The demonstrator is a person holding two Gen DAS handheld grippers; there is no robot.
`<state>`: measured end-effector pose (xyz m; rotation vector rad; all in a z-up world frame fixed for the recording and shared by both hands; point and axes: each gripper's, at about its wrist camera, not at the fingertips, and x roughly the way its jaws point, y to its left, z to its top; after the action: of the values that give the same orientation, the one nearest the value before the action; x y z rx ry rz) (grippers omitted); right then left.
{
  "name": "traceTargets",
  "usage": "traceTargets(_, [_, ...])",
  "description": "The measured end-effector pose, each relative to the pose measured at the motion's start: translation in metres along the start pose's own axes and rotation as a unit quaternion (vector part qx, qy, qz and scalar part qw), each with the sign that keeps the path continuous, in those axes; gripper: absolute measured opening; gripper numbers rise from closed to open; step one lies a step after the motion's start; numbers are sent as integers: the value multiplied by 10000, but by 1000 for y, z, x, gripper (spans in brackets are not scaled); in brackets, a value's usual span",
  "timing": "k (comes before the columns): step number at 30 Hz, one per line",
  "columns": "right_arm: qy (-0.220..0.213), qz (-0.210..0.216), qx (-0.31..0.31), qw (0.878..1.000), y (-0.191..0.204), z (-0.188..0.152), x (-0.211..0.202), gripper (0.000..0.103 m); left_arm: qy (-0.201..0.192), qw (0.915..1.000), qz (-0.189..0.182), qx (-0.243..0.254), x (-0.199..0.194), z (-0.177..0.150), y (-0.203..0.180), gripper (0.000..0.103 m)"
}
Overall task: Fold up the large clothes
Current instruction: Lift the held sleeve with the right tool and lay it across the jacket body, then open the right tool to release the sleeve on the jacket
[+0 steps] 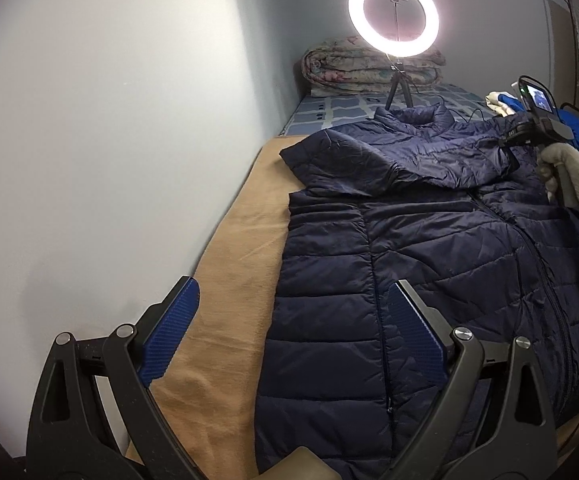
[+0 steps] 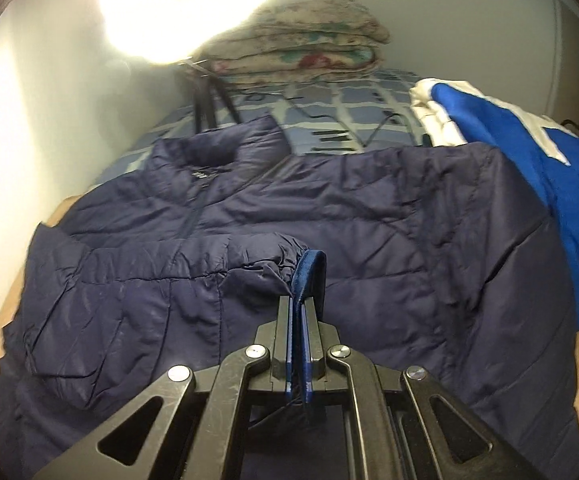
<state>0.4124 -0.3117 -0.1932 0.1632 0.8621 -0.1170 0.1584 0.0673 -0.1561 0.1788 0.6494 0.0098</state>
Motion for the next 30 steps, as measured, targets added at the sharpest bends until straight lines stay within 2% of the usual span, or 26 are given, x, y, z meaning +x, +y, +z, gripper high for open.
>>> traceTargets(3, [166,41,332,9993,-14,-5,9,1,16,10000,-43,55,1,0,-5,97])
traceTargets(6, [342,-258,290,9987,-21,-16,21,1,19,9999,-37,93,2,0,-7,97])
traceTargets(10, [515,80,430,9977,-29,-18,30,3,-3,9999,-26,137,2,2,-10,97])
traceTargets(12, [528,34,389,9978,-28,-17,29,10,-20,9999,-21,136,0,3,-10,97])
traceTargets(14, [435,111,340,9984,-26,-15,23,37,-43,9999,-35,126,-1,4,-10,97])
traceTargets(15, [351,142,319,9988,-24,-15,20,44,-67,9999,-28,128,-2,6,-10,97])
traceTargets(20, [-13,330,230,9992,-19,-16,-19,53,-267,9996,-82,100,-16,19,-8,97])
traceTargets(25, [-634,419,163,9970,-19,-22,-88,69,-501,9985,-203,83,-37,36,-9,97])
traceTargets(26, [-772,480,187,9957,-22,-25,-108,76,-559,9980,-276,81,-43,40,-9,97])
traceTargets(27, [-827,510,178,9951,-25,-28,-121,82,-622,9974,-348,105,-49,44,-11,97])
traceTargets(30, [-895,464,96,9949,-33,-38,-166,88,-845,9954,-365,263,-68,57,-19,97])
